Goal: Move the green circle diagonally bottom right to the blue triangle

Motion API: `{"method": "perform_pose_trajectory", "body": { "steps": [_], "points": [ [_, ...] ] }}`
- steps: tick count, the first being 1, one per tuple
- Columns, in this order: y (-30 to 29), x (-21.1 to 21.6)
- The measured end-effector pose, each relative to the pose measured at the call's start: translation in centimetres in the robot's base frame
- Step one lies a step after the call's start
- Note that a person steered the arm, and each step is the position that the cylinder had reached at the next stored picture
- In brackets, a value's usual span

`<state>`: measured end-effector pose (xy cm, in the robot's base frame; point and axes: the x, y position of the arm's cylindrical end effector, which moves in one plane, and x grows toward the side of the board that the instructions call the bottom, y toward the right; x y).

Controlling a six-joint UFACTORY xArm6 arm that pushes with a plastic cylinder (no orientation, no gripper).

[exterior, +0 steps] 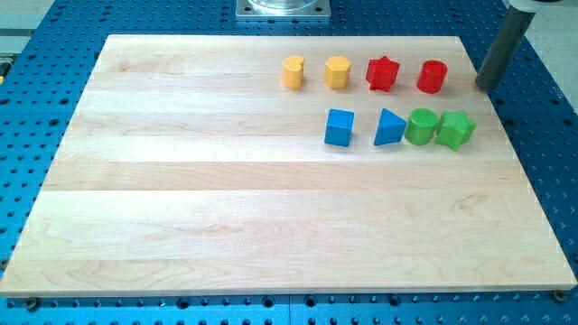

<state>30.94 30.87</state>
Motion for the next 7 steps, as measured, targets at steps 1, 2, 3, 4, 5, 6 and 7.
{"method": "perform_pose_trajectory", "body": {
  "steps": [1, 2, 3, 4, 5, 6, 7],
  "points": [
    [0.0, 0.0],
    [0.0, 0.0],
    [-0.3, 0.0],
    [-0.8, 0.0],
    [-1.1, 0.0],
    [-1.4, 0.3],
    [-3.8, 2.2]
  ]
}}
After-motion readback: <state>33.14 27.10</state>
